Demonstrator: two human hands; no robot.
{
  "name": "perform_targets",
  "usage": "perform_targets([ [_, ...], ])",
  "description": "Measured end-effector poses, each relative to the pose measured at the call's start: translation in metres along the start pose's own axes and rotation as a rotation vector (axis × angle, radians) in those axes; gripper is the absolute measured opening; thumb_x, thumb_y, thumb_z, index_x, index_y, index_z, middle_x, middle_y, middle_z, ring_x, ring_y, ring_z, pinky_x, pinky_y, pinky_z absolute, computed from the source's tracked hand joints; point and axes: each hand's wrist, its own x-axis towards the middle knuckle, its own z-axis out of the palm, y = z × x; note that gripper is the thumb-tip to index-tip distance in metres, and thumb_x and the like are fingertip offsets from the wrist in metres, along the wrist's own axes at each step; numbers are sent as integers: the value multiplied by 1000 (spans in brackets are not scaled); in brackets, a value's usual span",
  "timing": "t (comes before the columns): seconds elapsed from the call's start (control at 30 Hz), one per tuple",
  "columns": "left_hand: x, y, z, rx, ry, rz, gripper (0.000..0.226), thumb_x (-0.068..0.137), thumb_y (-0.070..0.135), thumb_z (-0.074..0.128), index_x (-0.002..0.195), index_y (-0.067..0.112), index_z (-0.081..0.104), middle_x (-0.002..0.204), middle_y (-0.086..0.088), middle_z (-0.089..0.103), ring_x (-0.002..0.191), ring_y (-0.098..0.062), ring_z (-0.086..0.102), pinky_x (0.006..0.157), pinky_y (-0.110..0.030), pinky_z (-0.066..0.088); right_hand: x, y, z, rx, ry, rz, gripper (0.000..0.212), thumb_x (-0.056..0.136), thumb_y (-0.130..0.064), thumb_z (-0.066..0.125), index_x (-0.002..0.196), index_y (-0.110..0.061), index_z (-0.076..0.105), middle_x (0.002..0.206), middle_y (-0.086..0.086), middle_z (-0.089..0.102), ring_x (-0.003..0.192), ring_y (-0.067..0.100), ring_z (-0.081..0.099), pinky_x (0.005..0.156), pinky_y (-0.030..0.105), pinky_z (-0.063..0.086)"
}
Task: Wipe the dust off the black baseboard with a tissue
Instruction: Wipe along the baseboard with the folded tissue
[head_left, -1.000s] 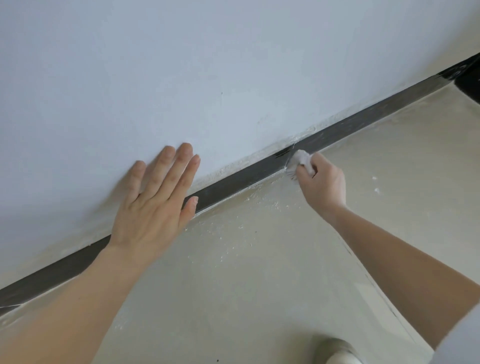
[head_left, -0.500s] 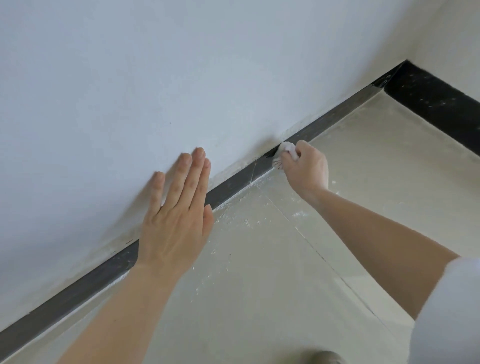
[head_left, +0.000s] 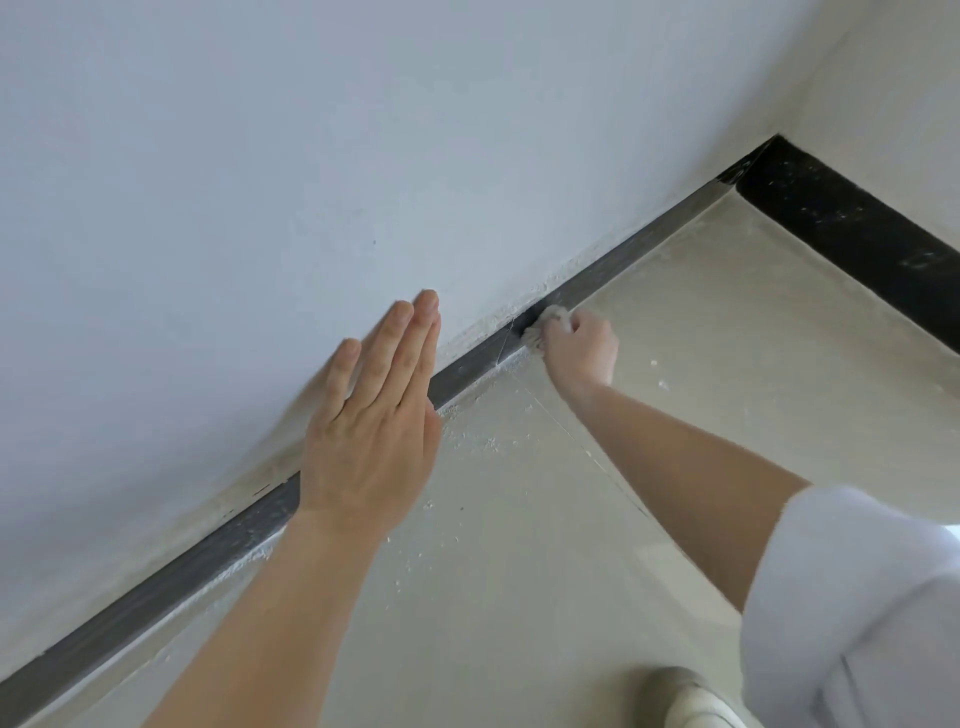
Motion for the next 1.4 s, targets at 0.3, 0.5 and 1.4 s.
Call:
perform_targets([
  [0.3,1,2,11,60,30,-11,67,94,27,31,155,10,7,162,-1,-2,147,-17,-11,116,-37,-7,-43,-7,-19,-202,-329,-257,37,85,-29,49,54,-16,34,52,0,36,52,18,34,46,29,25],
  [0.5,1,4,14,130,35,3,66,94,27,31,155,9,9,161,-3,-2,147,-19,-14,116,-39,-7,-80,-19,8,-194,-493,-461,29,83,-25,50,57,-19,38,53,-1,50,56,22,45,52,32,42],
  [1.4,91,56,13,197,-8,96,68,91,22,37,154,8,15,162,-4,4,148,-20,5,118,-38,0,65,26,-47,-297,-462,-785,15,90,-22,56,75,-20,55,71,3,56,55,28,44,53,30,31],
])
